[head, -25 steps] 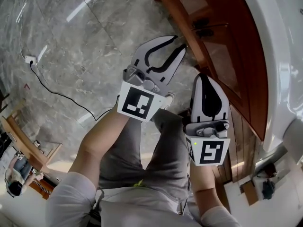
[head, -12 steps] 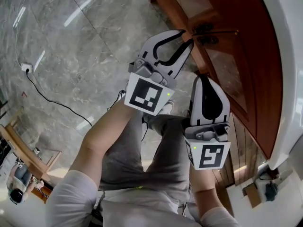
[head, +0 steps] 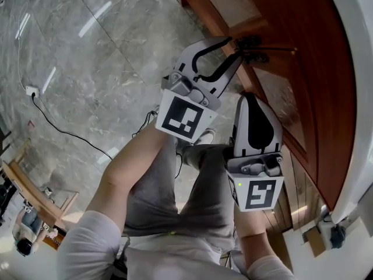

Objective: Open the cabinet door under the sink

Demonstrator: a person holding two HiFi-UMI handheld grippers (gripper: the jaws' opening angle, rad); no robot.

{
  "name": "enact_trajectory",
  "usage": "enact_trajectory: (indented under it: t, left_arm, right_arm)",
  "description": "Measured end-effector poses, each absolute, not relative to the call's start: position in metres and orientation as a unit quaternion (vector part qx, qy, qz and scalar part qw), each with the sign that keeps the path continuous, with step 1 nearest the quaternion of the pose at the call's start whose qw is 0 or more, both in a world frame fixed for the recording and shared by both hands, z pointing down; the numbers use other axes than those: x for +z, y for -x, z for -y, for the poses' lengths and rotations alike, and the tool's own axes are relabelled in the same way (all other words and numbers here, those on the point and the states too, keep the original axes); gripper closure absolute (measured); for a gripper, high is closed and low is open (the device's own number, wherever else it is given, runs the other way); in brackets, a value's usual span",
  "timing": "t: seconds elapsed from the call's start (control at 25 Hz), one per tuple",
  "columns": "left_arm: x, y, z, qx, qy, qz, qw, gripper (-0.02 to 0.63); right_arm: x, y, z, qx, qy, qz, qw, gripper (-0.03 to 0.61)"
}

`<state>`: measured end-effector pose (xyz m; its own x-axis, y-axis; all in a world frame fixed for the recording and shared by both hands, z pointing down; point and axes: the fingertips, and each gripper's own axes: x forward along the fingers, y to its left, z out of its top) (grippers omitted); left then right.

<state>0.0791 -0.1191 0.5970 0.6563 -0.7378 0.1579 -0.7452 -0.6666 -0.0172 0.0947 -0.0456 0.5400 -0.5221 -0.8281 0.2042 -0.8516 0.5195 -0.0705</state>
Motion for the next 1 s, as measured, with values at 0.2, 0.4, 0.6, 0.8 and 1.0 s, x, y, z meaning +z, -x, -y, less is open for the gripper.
enact_trajectory:
  t: [0.2,0.4,0.6,0.8,1.0]
  left_arm:
    - [0.600,-0.083,0.120,0.065,-0.915,0.397,0.022,0.508]
    - [0.602,-0.089,0.123,0.057,-0.921,0.383,0.037,0.497]
    - [0.604,-0.088,0.129,0.043,-0.927,0.369,0.048,0.500]
    - [0.608,-0.089,0.128,0.058,-0.934,0.350,0.046,0.503]
    - [0.611,-0.093,0.127,0.070,-0.936,0.345,0.034,0.525]
  right_arm:
    - [0.545,-0.099,0.048,0.083,-0.485,0.868,0.073,0.545]
    - [0.548,-0.099,0.050,0.086,-0.486,0.867,0.074,0.545]
    - [0.546,-0.099,0.051,0.088,-0.487,0.866,0.075,0.545]
    - [0.545,-0.101,0.051,0.092,-0.492,0.862,0.075,0.543]
    - [0.548,-0.105,0.051,0.100,-0.498,0.858,0.074,0.545]
